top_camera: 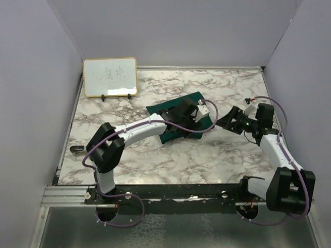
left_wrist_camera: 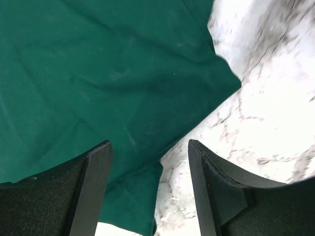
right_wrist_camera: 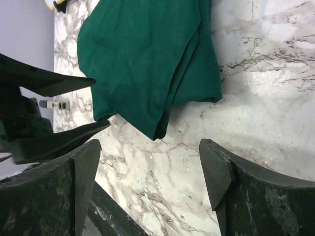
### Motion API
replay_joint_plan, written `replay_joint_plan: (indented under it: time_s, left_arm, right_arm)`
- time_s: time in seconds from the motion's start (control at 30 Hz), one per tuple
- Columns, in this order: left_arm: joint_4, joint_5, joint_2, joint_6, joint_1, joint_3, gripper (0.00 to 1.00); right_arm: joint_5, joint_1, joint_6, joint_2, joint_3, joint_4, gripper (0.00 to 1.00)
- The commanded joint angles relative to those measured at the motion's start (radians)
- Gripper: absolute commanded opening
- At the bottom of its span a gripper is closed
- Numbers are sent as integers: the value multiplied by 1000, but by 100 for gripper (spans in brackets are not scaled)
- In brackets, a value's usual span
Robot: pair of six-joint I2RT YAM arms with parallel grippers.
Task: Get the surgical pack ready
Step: Pack the surgical kit at the center of the board.
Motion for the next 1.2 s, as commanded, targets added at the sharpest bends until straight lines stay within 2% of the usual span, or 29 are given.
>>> replay_joint_plan:
  time_s: [0.0, 0.33, 0.5, 0.67, 0.77, 0.93, 1.17]
  left_arm:
    - [-112, -141, 49, 150, -43, 60, 63]
    - [-142, -168, 70, 201, -63, 53, 62]
    - [-143, -223, 100, 213, -63, 58, 55]
    - [-135, -208, 109, 208, -63, 52, 61]
    - [-134, -227, 118, 201, -63, 59, 61]
    - [-121, -245, 108, 189, -63, 59, 46]
    - [-116, -291, 103, 190, -63, 54, 31]
  right_arm:
    - [-47, 1, -57, 24, 19, -38, 81]
    - [-193, 1, -29, 63, -60, 60, 79]
    - [-220, 2, -23, 79, -87, 79, 77]
    - [-241, 2, -5, 81, -101, 84, 76]
    - [-242, 2, 8, 71, -93, 84, 75]
    - [-245, 5, 25, 76, -85, 90, 72]
    - [-250, 17, 53, 74, -74, 93, 71]
